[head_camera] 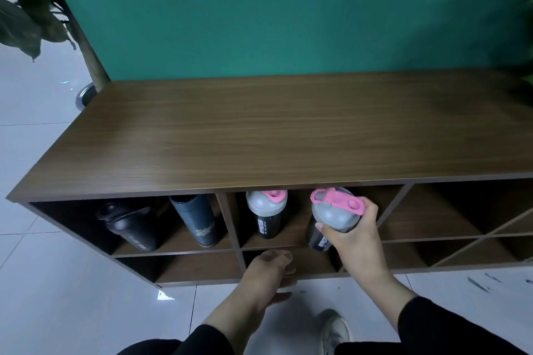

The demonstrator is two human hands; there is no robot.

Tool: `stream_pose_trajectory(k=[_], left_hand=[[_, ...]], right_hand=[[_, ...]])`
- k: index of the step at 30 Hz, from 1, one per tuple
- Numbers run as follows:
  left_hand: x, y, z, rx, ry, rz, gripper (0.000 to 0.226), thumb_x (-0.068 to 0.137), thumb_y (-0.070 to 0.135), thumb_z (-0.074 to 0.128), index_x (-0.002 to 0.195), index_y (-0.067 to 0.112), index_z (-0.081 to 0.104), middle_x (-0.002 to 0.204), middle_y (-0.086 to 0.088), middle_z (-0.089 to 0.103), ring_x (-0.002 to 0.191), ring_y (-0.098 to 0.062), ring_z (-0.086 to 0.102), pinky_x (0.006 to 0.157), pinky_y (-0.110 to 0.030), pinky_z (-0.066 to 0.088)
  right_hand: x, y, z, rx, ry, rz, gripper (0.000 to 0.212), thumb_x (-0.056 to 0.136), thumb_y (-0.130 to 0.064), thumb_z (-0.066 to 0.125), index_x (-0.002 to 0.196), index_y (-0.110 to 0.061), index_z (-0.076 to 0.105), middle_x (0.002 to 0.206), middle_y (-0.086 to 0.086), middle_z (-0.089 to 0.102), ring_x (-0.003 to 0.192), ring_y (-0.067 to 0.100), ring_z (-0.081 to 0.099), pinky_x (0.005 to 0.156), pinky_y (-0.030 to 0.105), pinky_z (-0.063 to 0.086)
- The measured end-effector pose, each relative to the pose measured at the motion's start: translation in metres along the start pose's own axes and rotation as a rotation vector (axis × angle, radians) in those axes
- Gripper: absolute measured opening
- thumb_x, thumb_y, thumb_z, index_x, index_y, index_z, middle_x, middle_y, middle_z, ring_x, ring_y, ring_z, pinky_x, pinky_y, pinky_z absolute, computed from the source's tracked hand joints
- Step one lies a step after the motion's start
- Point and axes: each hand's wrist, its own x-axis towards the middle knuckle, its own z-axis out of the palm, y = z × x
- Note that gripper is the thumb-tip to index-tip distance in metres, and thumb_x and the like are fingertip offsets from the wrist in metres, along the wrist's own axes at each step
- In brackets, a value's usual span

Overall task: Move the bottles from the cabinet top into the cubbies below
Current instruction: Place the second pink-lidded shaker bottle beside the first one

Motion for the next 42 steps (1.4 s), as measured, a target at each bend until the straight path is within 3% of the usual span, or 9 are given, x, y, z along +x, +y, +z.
stream_pose_trajectory(k=[5,12,17,22,25,31,36,40,42], left_hand=[[0.009,0.007,0.011,0.046,0.008,0.043,0.021,0.101,0.025,0.054,0.117,0.02,0.066,0.121,-0.009,0.072,0.114,-0.027,0.069,0.094,-0.043,0.058],[0.026,0.015,0.03,0.182,0.013,0.111,0.027,0.099,0.023,0.054,0.124,0.022,0.063,0.122,-0.011,0.071,0.114,-0.03,0.069,0.073,-0.027,0.058],[0.04,0.018,0.037,0.134,0.016,0.107,0.019,0.099,0.02,0.054,0.115,0.024,0.064,0.094,-0.001,0.069,0.103,-0.03,0.074,0.078,-0.034,0.056],[0.048,0.023,0.047,0.087,0.048,0.162,0.014,0.1,0.017,0.055,0.11,0.02,0.064,0.098,0.004,0.068,0.103,-0.027,0.072,0.078,-0.029,0.054],[0.049,0.025,0.051,0.094,0.065,0.185,0.012,0.1,0.017,0.055,0.106,0.024,0.063,0.098,0.005,0.069,0.109,-0.027,0.071,0.086,-0.034,0.058],[0.055,0.026,0.053,0.137,0.078,0.19,0.016,0.097,0.021,0.056,0.111,0.025,0.064,0.102,0.008,0.07,0.108,-0.02,0.07,0.101,-0.045,0.055],[0.061,0.03,0.065,0.211,0.055,0.191,0.059,0.094,0.018,0.054,0.152,0.017,0.042,0.108,0.007,0.067,0.101,-0.017,0.063,0.106,-0.038,0.05],[0.066,0.033,0.077,0.244,0.038,0.24,0.057,0.095,0.008,0.048,0.151,0.009,0.036,0.109,0.0,0.063,0.077,-0.004,0.055,0.07,-0.02,0.044],[0.067,0.031,0.082,0.248,0.028,0.259,0.061,0.093,0.005,0.047,0.152,0.012,0.033,0.117,-0.001,0.064,0.084,-0.006,0.059,0.072,-0.019,0.044]], right_hand=[[0.019,0.009,0.009,-0.039,0.086,0.035,0.083,0.058,-0.032,0.094,0.117,-0.037,0.036,0.116,-0.002,0.058,0.105,0.018,0.062,0.089,0.041,0.057],[0.042,0.014,0.019,-0.031,0.156,0.068,0.075,0.061,-0.032,0.092,0.112,-0.032,0.037,0.114,-0.002,0.058,0.103,0.018,0.062,0.086,0.034,0.052],[0.048,0.014,0.025,-0.081,0.161,0.065,0.071,0.061,-0.035,0.091,0.107,-0.025,0.037,0.113,0.003,0.058,0.099,0.022,0.061,0.082,0.034,0.051],[0.044,0.016,0.027,-0.077,0.141,0.047,0.071,0.063,-0.033,0.09,0.111,-0.025,0.038,0.117,0.001,0.054,0.103,0.021,0.059,0.086,0.036,0.052],[0.044,0.018,0.024,-0.076,0.12,0.039,0.081,0.062,-0.033,0.091,0.123,-0.023,0.039,0.125,0.0,0.053,0.112,0.02,0.057,0.097,0.042,0.052],[0.032,0.015,0.015,-0.009,0.036,0.154,0.118,0.063,-0.024,0.092,0.154,-0.032,0.016,0.148,-0.001,0.037,0.134,0.009,0.037,0.108,0.029,0.034],[0.017,0.019,-0.009,-0.007,-0.107,0.376,0.079,0.092,-0.013,0.059,0.157,-0.024,0.014,0.159,0.002,0.034,0.142,0.022,0.038,0.112,0.035,0.035],[0.037,0.022,-0.014,-0.027,-0.151,0.399,0.067,0.098,-0.006,0.042,0.157,-0.024,0.017,0.16,-0.001,0.034,0.146,0.018,0.033,0.116,0.032,0.029],[0.047,0.025,-0.01,-0.02,-0.159,0.392,0.069,0.096,-0.003,0.038,0.157,-0.026,0.017,0.16,0.0,0.035,0.146,0.016,0.033,0.118,0.034,0.029]])
